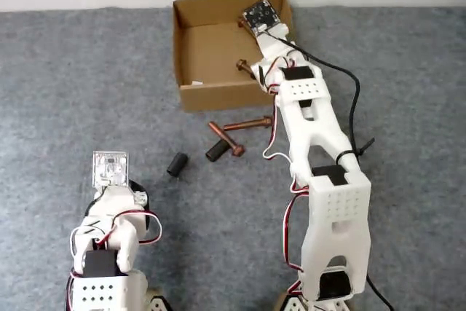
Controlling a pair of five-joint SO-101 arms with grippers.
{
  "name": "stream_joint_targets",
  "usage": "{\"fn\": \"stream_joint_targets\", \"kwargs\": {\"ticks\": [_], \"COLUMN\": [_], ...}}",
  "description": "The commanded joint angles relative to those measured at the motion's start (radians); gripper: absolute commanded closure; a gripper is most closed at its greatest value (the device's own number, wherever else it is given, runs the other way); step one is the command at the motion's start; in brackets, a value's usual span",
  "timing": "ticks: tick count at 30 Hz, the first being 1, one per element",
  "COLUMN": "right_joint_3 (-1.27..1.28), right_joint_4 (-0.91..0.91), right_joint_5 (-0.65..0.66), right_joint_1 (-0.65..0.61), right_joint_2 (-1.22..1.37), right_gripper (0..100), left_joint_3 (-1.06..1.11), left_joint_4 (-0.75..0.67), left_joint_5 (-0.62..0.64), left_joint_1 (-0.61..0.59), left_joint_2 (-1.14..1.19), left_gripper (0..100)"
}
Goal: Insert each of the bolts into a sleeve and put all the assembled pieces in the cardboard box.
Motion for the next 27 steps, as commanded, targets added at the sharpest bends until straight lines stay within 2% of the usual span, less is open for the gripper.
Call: {"fn": "stream_joint_targets", "kwargs": {"ticks": [1, 9, 16, 27], "right_joint_3": [-0.054, -0.071, -0.071, -0.071], "right_joint_4": [0.025, 0.038, 0.358, 0.745], "right_joint_5": [0.012, 0.011, -0.005, -0.390], "right_joint_1": [0.015, 0.008, -0.019, -0.160], "right_joint_2": [-0.022, -0.105, -0.248, -0.354], "right_gripper": [87.6, 87.6, 87.6, 87.6], "left_joint_3": [-0.005, -0.005, -0.005, -0.005], "left_joint_4": [-0.011, -0.011, -0.018, -0.018], "left_joint_5": [-0.009, -0.008, -0.012, -0.014], "left_joint_1": [-0.002, -0.003, -0.095, -0.094], "left_joint_2": [-0.003, -0.003, -0.011, -0.011], "left_gripper": [100, 100, 100, 100]}}
